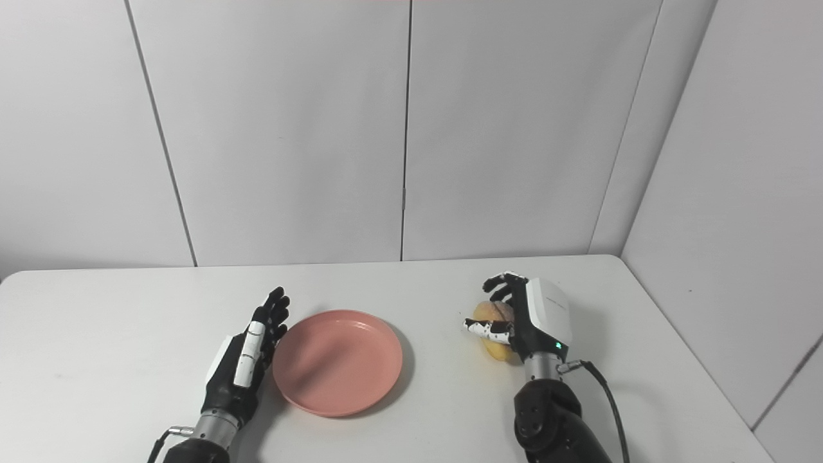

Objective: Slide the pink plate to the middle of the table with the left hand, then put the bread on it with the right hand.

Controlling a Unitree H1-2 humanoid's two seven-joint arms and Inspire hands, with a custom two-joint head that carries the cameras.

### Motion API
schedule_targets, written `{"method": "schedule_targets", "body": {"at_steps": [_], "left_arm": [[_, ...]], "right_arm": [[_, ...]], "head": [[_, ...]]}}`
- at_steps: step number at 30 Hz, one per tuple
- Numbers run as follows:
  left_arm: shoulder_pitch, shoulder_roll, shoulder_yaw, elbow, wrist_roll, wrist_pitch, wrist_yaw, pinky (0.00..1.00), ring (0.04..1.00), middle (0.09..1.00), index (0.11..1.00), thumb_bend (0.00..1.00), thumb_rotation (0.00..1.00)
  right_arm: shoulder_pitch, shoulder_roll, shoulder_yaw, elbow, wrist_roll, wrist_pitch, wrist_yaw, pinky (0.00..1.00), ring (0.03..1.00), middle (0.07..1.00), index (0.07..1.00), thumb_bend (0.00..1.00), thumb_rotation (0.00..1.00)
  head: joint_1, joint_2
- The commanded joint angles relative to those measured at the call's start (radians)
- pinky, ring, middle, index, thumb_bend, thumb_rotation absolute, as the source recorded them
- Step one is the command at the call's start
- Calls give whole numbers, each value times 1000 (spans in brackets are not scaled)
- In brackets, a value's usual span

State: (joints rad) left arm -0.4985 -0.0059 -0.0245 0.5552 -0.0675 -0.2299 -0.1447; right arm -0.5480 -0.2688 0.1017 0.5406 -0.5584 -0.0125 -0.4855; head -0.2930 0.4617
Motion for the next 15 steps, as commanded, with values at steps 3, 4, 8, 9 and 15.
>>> {"method": "schedule_targets", "body": {"at_steps": [3,4,8,9,15], "left_arm": [[3,-11,4,20,-18,-21,-12,1000,992,980,947,732,1000],[3,-12,5,20,-18,-19,-11,1000,993,979,945,735,1000],[3,-22,5,18,-10,-21,-1,1000,992,976,942,730,1000],[3,-23,3,15,-8,-17,-1,1000,996,980,944,738,1000],[0,-29,-8,14,4,-16,-1,1000,1000,988,953,732,1000]], "right_arm": [[-20,-11,-14,-87,6,-54,-24,311,390,466,516,511,0],[-17,-11,-15,-98,10,-59,-21,295,387,466,514,510,0],[-1,-8,-19,-169,39,-58,14,277,385,470,512,511,0],[4,-8,-17,-190,41,-55,23,277,385,471,511,511,0],[31,-1,-5,-293,47,-56,77,297,385,474,516,510,0]], "head": [[3,-1],[3,-1],[19,1],[21,2],[40,0]]}}
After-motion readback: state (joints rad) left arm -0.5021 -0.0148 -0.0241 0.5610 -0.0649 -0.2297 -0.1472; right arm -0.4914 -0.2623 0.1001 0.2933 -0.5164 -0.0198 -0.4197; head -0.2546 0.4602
